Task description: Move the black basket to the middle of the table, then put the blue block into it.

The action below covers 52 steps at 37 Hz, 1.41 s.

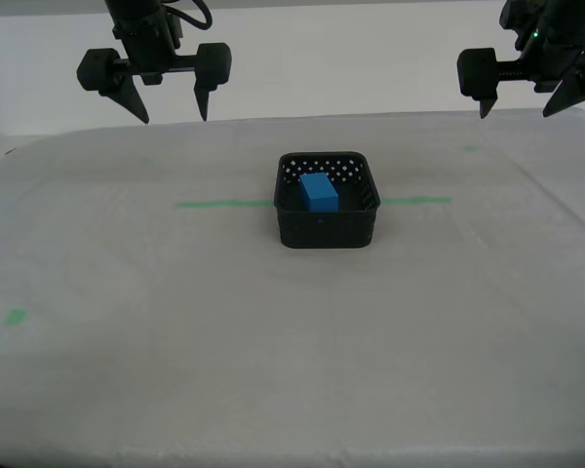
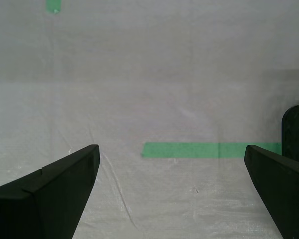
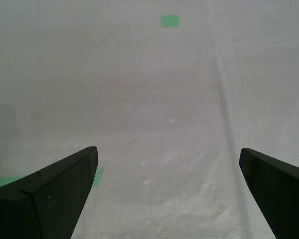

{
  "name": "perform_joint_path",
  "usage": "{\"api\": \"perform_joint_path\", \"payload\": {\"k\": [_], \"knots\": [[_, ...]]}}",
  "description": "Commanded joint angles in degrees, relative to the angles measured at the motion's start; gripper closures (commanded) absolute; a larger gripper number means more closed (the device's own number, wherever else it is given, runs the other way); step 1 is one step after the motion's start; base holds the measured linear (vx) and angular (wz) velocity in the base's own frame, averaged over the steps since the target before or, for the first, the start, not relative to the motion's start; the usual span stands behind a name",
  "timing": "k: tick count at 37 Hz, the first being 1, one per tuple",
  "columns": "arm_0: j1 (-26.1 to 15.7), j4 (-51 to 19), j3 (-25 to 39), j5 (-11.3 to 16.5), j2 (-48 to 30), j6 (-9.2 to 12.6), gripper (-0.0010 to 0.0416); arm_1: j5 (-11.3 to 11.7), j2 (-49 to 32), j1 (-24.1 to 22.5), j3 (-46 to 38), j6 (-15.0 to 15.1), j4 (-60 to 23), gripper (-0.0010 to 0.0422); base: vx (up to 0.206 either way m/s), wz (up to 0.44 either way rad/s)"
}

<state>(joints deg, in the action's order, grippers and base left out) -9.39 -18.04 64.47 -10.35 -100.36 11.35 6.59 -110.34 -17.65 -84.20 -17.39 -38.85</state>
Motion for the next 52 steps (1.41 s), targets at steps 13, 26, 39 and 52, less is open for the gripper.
{"api": "perform_joint_path", "payload": {"k": [13, 26, 39, 52], "knots": [[0.02, 0.04, 0.0, -0.11, 0.04, 0.04, 0.0007, 0.2, 0.02, -0.02, 0.0, 0.2, 0.0, 0.0012, 0.0, 0.0], [0.02, 0.04, 0.0, -0.11, 0.04, 0.04, 0.0007, 0.2, 0.02, -0.02, 0.0, 0.2, 0.0, 0.0012, 0.0, 0.0], [0.02, 0.04, 0.0, -0.11, 0.04, 0.04, 0.0007, 0.2, 0.02, -0.02, 0.0, 0.2, 0.0, 0.0012, 0.0, 0.0], [0.02, 0.04, 0.0, -0.11, 0.04, 0.04, 0.0007, 0.2, 0.02, 0.0, 0.0, 0.2, 0.0, 0.0012, 0.0, 0.0]]}}
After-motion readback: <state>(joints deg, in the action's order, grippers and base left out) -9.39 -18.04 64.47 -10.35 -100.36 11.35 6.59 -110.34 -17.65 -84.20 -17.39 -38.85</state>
